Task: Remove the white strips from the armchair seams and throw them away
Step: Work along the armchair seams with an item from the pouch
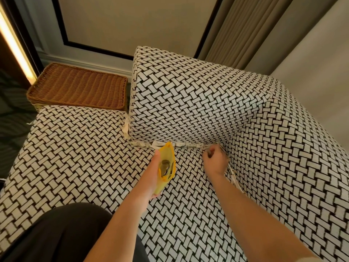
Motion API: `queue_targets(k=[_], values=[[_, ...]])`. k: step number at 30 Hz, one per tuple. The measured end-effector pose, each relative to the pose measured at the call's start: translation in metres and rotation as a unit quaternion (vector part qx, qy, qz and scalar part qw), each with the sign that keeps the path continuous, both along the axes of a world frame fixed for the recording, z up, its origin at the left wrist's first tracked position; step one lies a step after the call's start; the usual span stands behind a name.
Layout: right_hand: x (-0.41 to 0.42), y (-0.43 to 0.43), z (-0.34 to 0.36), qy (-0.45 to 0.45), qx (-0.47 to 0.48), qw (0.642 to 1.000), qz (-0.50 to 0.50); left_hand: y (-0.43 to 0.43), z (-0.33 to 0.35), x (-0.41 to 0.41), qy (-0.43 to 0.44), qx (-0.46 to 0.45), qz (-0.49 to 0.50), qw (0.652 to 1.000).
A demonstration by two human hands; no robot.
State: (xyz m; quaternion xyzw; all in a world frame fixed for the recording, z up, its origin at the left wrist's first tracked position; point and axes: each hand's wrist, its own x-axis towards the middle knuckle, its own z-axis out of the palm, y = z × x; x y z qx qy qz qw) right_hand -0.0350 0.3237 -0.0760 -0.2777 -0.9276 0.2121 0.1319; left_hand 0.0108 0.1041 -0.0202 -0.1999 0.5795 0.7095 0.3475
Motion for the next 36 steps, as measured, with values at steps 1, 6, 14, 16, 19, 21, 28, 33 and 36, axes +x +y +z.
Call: queue_targets(k=[1,6,14,16,19,21,28,33,36], values=[[0.004,-0.003,0.0,0.009,0.003,1.0,0.002,0.0,0.002,0.002,0.003,-0.004,-0.002,1.0],[0.03,-0.02,0.001,0.055,-0.043,0.997,0.026,-0.001,0.011,0.011,0.024,0.0,-0.003,1.0],[0.088,-0.063,0.029,0.089,-0.317,0.944,-0.015,0.006,0.011,0.044,0.029,-0.011,0.025,0.999],[0.101,-0.075,0.05,0.11,-0.395,0.912,-0.001,0.009,0.008,0.052,0.04,-0.023,0.022,0.999],[0.113,-0.091,0.086,0.136,-0.404,0.902,0.068,0.013,0.001,0.057,0.066,-0.063,-0.006,0.996],[0.121,-0.099,0.105,0.128,-0.336,0.925,0.121,0.014,-0.001,0.06,0.076,-0.077,-0.015,0.994],[0.12,-0.094,0.095,0.11,-0.268,0.95,0.116,0.013,0.001,0.057,0.063,-0.048,-0.04,0.996],[0.085,-0.041,0.041,0.021,-0.276,0.961,-0.013,0.012,-0.001,0.054,0.062,-0.028,-0.066,0.996],[0.066,-0.02,0.03,-0.039,-0.21,0.977,0.011,0.013,-0.002,0.052,0.058,-0.018,-0.07,0.996]])
